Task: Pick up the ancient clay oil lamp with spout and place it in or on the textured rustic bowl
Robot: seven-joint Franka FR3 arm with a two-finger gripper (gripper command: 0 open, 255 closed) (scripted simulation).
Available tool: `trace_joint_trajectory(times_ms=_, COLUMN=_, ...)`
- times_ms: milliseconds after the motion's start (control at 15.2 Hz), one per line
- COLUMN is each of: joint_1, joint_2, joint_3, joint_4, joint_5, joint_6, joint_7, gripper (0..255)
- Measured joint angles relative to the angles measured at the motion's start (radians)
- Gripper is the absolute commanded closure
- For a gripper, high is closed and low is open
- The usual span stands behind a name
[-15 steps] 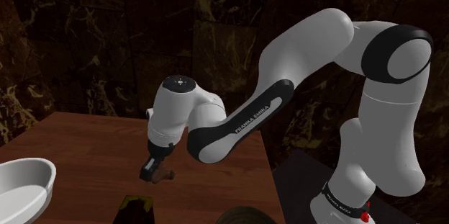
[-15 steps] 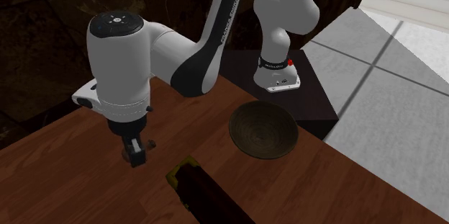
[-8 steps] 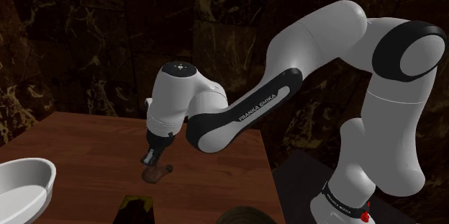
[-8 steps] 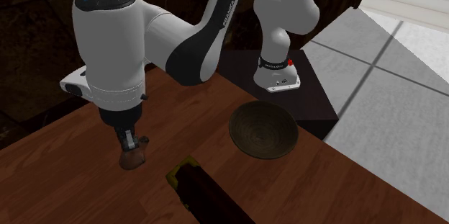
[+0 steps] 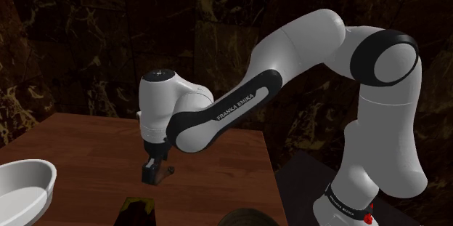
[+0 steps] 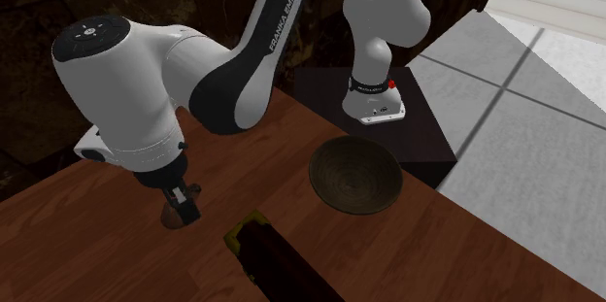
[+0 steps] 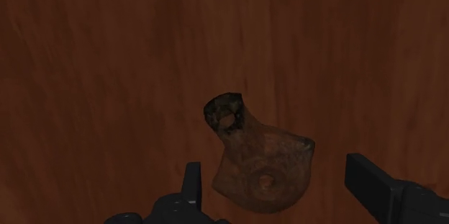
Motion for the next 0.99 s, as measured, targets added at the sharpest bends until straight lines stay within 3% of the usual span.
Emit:
trace_joint_trajectory(times_ms=726, joint_1=0.002, joint_2=0.052, joint_3=-0.005, joint_4=0.002, joint_5=-0.011, joint_6=0.044, joint_7=0.001, gripper=0)
trace_joint_trajectory(times_ms=792, joint_1=0.002, joint_2=0.052, joint_3=-0.005, joint_4=0.002, joint_5=-0.011, joint_6=0.044, joint_7=0.001, gripper=255)
trace_joint_trajectory(times_ms=990, joint_1=0.002, joint_2=0.052, joint_3=-0.005, joint_4=0.002, joint_5=-0.011, joint_6=0.043, joint_7=0.001, gripper=255)
